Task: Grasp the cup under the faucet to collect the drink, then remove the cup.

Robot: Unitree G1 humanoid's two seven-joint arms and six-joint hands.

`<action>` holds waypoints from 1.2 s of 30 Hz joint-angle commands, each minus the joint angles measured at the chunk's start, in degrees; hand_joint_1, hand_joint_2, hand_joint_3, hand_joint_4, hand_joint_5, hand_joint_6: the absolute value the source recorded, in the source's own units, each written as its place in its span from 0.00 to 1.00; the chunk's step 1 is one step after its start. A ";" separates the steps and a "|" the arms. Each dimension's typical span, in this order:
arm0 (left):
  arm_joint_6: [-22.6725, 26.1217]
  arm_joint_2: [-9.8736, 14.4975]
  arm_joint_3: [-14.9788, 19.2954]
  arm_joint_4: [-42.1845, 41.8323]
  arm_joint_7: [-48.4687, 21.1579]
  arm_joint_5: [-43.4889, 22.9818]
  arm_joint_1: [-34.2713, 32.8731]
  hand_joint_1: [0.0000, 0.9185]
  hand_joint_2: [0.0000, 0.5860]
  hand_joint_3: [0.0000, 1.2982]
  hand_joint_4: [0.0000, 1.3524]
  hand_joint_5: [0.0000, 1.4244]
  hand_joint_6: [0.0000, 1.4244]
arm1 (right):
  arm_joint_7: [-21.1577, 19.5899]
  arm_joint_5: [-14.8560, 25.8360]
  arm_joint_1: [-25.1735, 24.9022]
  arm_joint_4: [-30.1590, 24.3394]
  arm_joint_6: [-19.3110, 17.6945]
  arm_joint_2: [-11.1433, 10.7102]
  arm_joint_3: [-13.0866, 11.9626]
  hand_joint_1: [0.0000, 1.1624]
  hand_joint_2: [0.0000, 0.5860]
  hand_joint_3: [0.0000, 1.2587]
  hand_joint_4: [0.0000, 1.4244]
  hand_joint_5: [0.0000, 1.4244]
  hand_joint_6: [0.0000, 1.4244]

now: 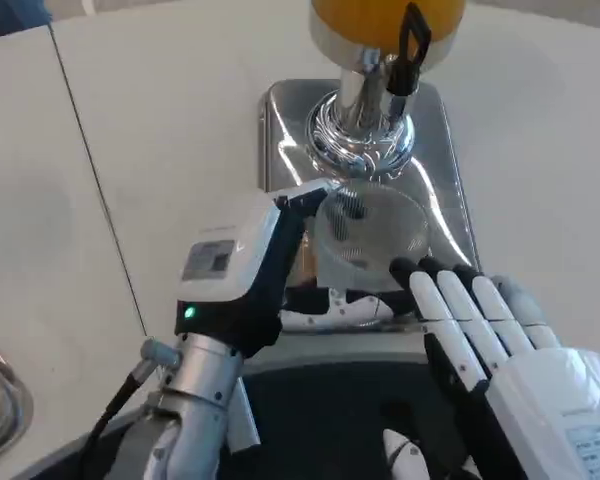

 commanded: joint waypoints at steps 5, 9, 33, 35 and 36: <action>3.96 -3.11 -2.26 8.83 4.55 -0.69 -8.56 0.58 0.11 0.93 0.95 1.00 1.00 | 1.30 0.32 -0.48 -0.50 1.04 0.15 0.22 0.11 1.00 0.00 0.00 0.00 0.00; 5.23 -4.00 -2.62 12.46 5.10 -1.99 -11.51 0.58 0.11 0.93 0.95 1.00 1.00 | 1.79 0.32 -1.18 -0.34 1.60 0.42 0.18 0.11 1.00 0.00 0.00 0.00 0.00; 7.76 -4.02 -6.53 24.77 14.44 -2.44 -18.45 0.60 0.16 0.86 0.88 0.99 1.00 | 4.59 -0.39 -3.02 -0.72 4.03 1.63 0.68 0.12 1.00 0.00 0.00 0.00 0.00; 7.48 -3.66 -6.65 25.20 14.54 -2.76 -18.56 0.59 0.16 0.79 0.84 0.95 0.99 | 4.64 -0.54 -3.04 -0.68 4.06 1.75 0.98 0.12 1.00 0.00 0.00 0.00 0.00; 7.36 -3.45 -6.77 25.31 14.33 -2.90 -18.54 0.56 0.14 0.65 0.67 0.86 0.92 | 4.61 -0.57 -3.03 -0.63 4.12 1.78 1.13 0.12 1.00 0.00 0.00 0.00 0.00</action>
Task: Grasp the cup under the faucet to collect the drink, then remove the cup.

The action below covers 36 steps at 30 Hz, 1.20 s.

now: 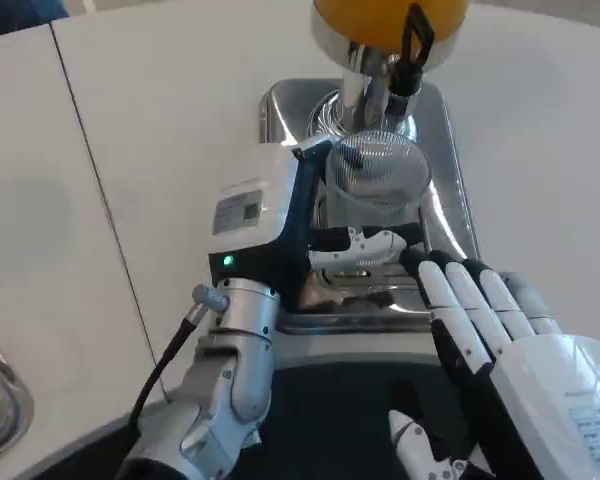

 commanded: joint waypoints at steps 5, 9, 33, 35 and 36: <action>-1.01 1.32 -1.29 -0.36 -1.29 -0.92 0.30 0.35 0.09 0.23 0.21 0.55 0.68 | 2.35 1.38 -0.19 -0.21 1.76 0.16 0.70 0.12 1.00 0.00 0.00 0.00 0.00; -1.09 1.62 -1.54 -0.96 -1.70 -1.37 0.39 0.29 0.07 0.20 0.17 0.49 0.60 | 2.50 1.72 -0.22 -0.47 2.24 0.24 0.74 0.12 1.00 0.00 0.00 0.00 0.00; -2.63 13.06 4.28 -17.77 -11.86 -6.93 7.82 0.00 0.00 0.00 0.00 0.18 0.15 | 2.40 3.43 -0.47 -0.94 2.58 0.22 1.75 0.11 1.00 0.00 0.00 0.00 0.00; -2.45 14.73 5.92 -21.11 -14.54 -8.55 9.79 0.00 0.00 0.00 0.00 0.12 0.09 | 2.16 3.83 -0.31 -0.75 2.76 0.38 1.98 0.11 1.00 0.00 0.00 0.00 0.00; -1.89 16.07 6.98 -23.49 -16.33 -9.10 11.15 0.00 0.00 0.00 0.00 0.10 0.07 | 2.05 4.37 -0.13 -0.69 3.02 0.61 2.09 0.11 1.00 0.00 0.00 0.00 0.00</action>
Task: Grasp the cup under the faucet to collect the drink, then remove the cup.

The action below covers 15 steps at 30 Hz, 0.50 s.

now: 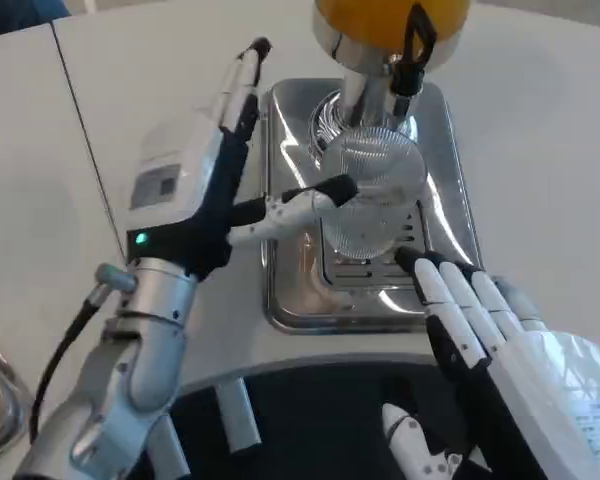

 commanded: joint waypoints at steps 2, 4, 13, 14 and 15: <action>1.69 4.74 4.07 -9.41 -7.38 -2.21 5.84 0.00 0.00 0.00 0.00 0.04 0.03 | -1.29 2.42 1.48 -0.39 0.83 1.05 0.92 0.09 1.00 0.00 0.00 0.00 0.00; 4.73 6.58 6.58 -14.91 -11.31 -2.96 9.22 0.00 0.00 0.00 0.00 0.00 0.00 | -1.59 3.11 1.95 -0.73 0.96 1.47 1.32 0.09 1.00 0.00 0.00 0.00 0.00; 9.08 14.48 12.36 -32.67 -18.35 4.27 25.25 0.00 0.00 0.00 0.00 0.00 0.00 | -3.63 3.47 0.87 -0.83 1.91 2.73 1.65 0.05 0.98 0.00 0.00 0.00 0.00; 9.58 14.65 12.79 -33.82 -19.00 4.54 26.42 0.00 0.00 0.00 0.00 0.00 0.00 | -3.85 3.70 0.54 -0.77 1.88 2.62 1.46 0.01 0.97 0.00 0.00 0.00 0.00; 9.86 15.19 13.33 -35.70 -19.67 5.27 28.84 0.00 0.00 0.00 0.00 0.00 0.00 | -4.19 3.84 -0.31 -0.76 1.74 2.39 0.86 0.00 0.97 0.00 0.00 0.00 0.00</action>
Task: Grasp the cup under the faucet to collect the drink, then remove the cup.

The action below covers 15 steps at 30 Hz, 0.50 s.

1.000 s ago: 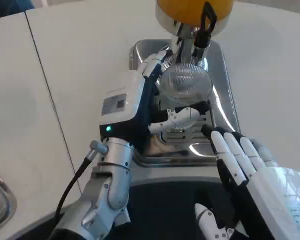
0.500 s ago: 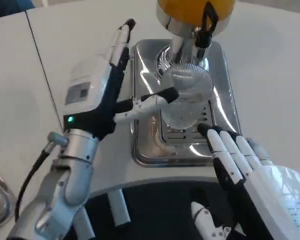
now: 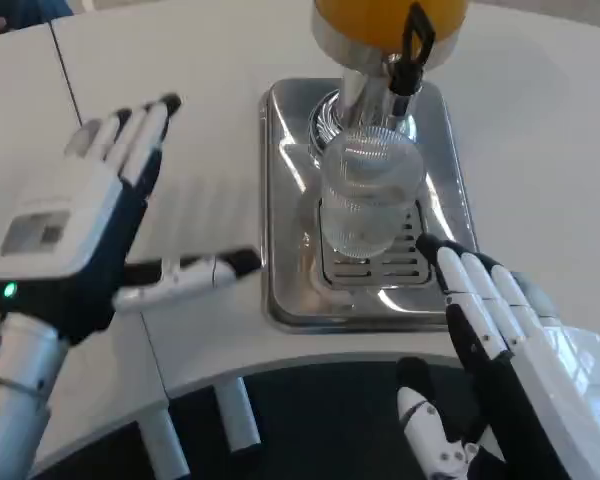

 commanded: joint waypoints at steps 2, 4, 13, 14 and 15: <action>1.39 2.31 2.63 -8.45 -3.56 3.91 10.00 0.00 0.00 0.00 0.00 0.00 0.00 | -1.86 1.90 -2.72 -0.67 0.71 1.40 -0.46 0.00 0.96 0.00 0.00 0.00 0.00; 0.62 2.64 3.06 -10.67 -3.50 5.66 13.44 0.00 0.00 0.00 0.00 0.00 0.00 | -1.84 3.42 -4.44 -0.41 1.86 2.06 -1.42 0.00 0.96 0.00 0.00 0.00 0.00; -5.59 0.34 4.66 -15.38 2.63 10.07 25.27 0.00 0.00 0.00 0.00 0.00 0.00 | -3.20 12.39 -13.85 0.94 11.90 6.98 -1.62 0.00 0.98 0.00 0.00 0.00 0.00; -6.19 0.01 4.62 -15.44 3.57 10.53 25.96 0.00 0.00 0.00 0.00 0.00 0.00 | -3.42 13.19 -15.02 0.99 13.20 7.20 -1.55 0.00 0.98 0.00 0.00 0.00 0.00; -6.64 -0.22 4.63 -15.40 4.19 10.83 26.37 0.00 0.00 0.00 0.00 0.00 0.00 | -3.76 14.00 -16.33 0.97 14.79 7.17 -1.43 0.00 0.98 0.00 0.00 0.00 0.00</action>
